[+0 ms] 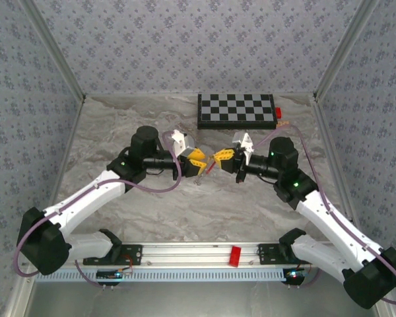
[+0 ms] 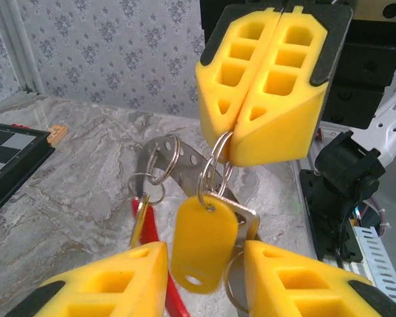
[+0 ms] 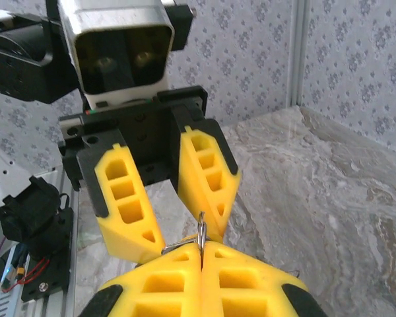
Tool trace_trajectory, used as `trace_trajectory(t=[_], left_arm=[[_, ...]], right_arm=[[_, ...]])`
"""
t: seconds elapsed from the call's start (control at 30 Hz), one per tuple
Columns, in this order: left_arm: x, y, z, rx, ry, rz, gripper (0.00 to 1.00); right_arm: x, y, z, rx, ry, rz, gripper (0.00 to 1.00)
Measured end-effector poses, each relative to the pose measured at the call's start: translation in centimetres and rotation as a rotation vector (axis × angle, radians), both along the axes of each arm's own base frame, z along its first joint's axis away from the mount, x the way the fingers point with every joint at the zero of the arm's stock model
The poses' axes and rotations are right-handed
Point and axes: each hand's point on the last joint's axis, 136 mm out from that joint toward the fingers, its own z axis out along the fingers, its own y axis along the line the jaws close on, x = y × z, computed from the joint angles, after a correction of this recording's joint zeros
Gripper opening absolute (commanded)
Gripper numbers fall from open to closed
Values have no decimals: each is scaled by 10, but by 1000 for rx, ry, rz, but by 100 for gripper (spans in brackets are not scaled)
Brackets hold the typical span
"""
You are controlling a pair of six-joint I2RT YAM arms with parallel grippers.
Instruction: Put the keys on the keyring
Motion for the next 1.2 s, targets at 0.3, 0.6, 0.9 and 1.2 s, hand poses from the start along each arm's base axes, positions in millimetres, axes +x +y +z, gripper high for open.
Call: trace_trajectory(t=[0.3,0.6,0.9,1.2], left_arm=[[-6,5,12,-56,-22,7,27],[-9,6,22,-86,-32,1,26],[-9,5,22,-87,-28,1,21],[-4,6,20,-82,-30,23,35]], right_arm=[[-1,3,-1,5,9,24,0],[-6,12,-11,-17,26,60,0],[-12,17,-19,-45,32,86,0],[-5,8,-9,-15,15,39,0]])
